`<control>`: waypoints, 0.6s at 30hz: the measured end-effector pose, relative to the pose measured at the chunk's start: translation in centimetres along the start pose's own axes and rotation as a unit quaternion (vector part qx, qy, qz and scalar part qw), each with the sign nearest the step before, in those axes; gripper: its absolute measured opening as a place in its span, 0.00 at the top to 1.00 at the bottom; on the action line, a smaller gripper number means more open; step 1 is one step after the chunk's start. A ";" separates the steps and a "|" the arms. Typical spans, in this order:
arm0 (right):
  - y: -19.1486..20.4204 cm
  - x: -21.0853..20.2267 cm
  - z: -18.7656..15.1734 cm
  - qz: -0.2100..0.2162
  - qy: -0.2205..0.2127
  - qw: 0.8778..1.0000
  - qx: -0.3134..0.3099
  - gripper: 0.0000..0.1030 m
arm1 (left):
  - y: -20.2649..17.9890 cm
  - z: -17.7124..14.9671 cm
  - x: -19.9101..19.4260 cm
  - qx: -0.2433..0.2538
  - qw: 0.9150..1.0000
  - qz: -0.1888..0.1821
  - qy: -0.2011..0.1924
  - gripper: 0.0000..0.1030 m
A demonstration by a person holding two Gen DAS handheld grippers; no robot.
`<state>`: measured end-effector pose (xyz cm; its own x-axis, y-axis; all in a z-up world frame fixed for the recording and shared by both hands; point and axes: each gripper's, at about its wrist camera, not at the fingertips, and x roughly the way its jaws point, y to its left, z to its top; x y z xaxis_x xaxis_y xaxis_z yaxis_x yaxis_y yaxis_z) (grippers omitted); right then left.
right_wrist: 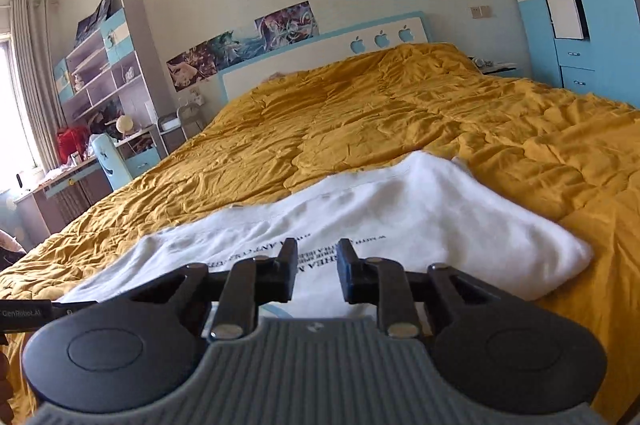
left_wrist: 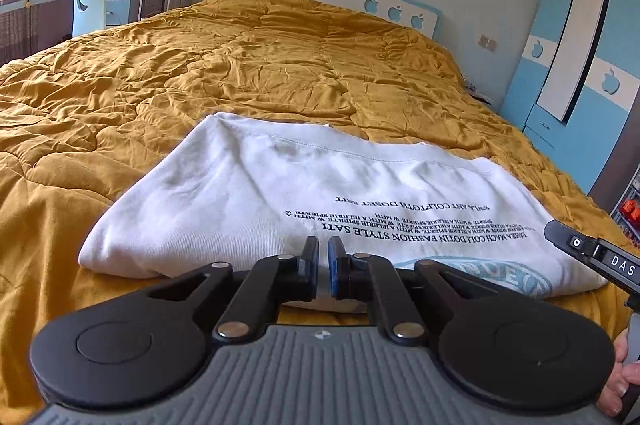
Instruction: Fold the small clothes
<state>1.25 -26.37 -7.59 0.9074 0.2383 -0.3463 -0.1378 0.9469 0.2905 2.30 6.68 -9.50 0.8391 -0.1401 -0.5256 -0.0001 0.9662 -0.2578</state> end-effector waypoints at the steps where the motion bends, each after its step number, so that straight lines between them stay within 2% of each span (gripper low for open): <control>1: 0.6 0.1 0.2 0.009 -0.006 1.000 -0.006 0.81 | 0.1 0.2 -0.2 -0.005 1.000 -0.002 -0.007 0.85; 3: 2.3 0.4 0.7 0.027 -0.020 0.999 -0.031 0.81 | -0.2 1.5 -0.7 -0.014 1.000 0.011 -0.024 0.84; 6: 4.8 1.6 1.0 0.042 -0.028 0.996 -0.075 0.81 | -1.4 3.4 -0.9 0.001 0.999 -0.011 -0.049 0.84; 9: 6.7 4.0 0.8 0.045 -0.011 0.994 -0.095 0.81 | -2.6 3.7 0.5 0.015 0.998 -0.026 -0.049 0.84; 11: 7.3 5.6 0.4 0.042 0.008 0.995 -0.094 0.81 | -3.3 3.1 2.2 0.043 0.998 -0.018 -0.037 0.85; 13: 7.7 7.8 -0.2 0.030 0.032 0.994 -0.101 0.81 | -3.4 2.5 3.6 0.062 0.998 -0.002 -0.021 0.85; 16: 7.2 9.4 -1.4 -0.023 0.033 0.992 -0.121 0.82 | -1.8 1.6 5.2 0.043 0.999 0.012 0.017 0.85; 18: 5.2 9.7 -1.3 -0.056 0.032 0.994 -0.092 0.83 | -0.6 1.4 5.5 0.035 0.999 0.004 0.037 0.85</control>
<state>8.83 -18.86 -10.65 0.8952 0.1359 -0.4244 -0.1120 0.9904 0.0807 7.67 5.64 -11.11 0.7963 -0.1450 -0.5873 0.0332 0.9799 -0.1968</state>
